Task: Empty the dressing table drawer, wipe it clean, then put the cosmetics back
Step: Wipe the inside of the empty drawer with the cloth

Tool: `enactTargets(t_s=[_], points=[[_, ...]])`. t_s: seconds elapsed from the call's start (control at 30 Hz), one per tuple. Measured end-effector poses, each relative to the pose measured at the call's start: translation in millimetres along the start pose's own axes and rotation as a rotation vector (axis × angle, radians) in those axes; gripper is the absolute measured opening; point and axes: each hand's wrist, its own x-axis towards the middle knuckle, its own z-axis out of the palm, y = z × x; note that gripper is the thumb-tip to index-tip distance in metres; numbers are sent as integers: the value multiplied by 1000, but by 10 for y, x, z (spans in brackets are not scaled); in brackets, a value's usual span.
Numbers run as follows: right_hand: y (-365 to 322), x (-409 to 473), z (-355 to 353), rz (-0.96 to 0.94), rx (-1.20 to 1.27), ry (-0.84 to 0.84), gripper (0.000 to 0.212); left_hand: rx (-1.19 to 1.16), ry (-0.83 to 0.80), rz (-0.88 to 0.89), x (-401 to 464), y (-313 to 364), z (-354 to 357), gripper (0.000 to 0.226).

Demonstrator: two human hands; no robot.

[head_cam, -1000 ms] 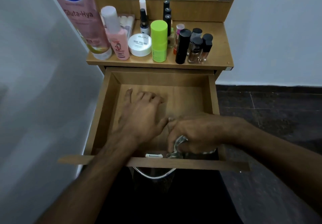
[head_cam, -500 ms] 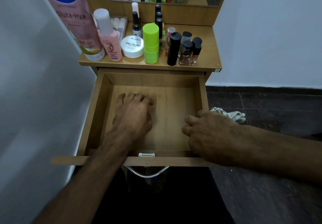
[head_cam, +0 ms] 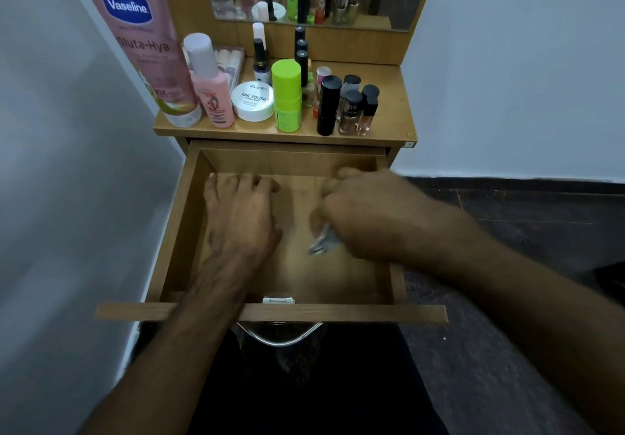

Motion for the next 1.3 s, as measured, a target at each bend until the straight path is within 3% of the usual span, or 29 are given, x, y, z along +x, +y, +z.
enactTargets(t_s=[0.23, 0.4, 0.63, 0.73, 0.8, 0.93, 1.2, 1.3], points=[[-398, 731, 618, -177, 408, -135, 25, -193, 239, -245, -23, -199, -82, 61], [-453, 656, 697, -301, 484, -252, 35, -247, 185, -278, -4, -215, -27, 61], [3, 456, 469, -280, 217, -617, 40, -202, 70, -102, 2, -167, -8, 40], [74, 354, 453, -96, 25, -702, 41, -156, 19, 58, -10, -39, 37, 44], [30, 316, 513, -65, -168, -719, 55, -139, 11, 151, -23, 27, 70, 50], [-82, 325, 622, -229, -425, -712, 41, -128, -27, 196, -34, 39, 118, 50], [51, 239, 774, -261, -413, -484, 32, -107, -88, 192, -1, 32, 139, 41], [33, 275, 546, -208, -438, -615, 41, -107, -72, 194, -7, 37, 160, 41]])
